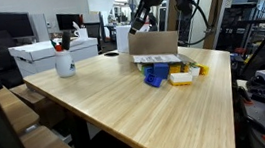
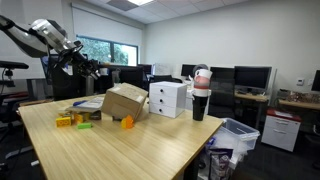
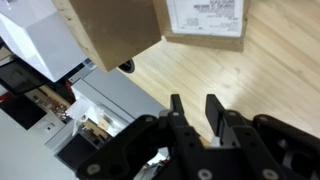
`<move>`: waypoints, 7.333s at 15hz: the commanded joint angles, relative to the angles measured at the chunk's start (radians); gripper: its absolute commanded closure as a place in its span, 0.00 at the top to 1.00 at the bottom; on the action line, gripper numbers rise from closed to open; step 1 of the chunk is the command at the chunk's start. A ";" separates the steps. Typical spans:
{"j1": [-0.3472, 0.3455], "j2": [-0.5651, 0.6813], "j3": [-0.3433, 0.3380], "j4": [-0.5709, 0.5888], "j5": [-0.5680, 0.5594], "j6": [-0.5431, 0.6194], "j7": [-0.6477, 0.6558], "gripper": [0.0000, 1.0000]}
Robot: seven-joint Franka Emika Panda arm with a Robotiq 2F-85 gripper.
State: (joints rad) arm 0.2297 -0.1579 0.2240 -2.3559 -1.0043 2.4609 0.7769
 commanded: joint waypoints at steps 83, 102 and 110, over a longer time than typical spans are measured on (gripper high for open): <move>-0.137 0.000 -0.142 0.337 -0.270 -0.236 0.172 0.04; -0.147 0.094 -0.155 0.454 0.536 -0.303 -0.498 0.04; -0.150 0.172 -0.163 0.463 0.628 -0.314 -0.599 0.36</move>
State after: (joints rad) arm 0.0920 -0.0076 0.0601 -1.8959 -0.4237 2.1359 0.2358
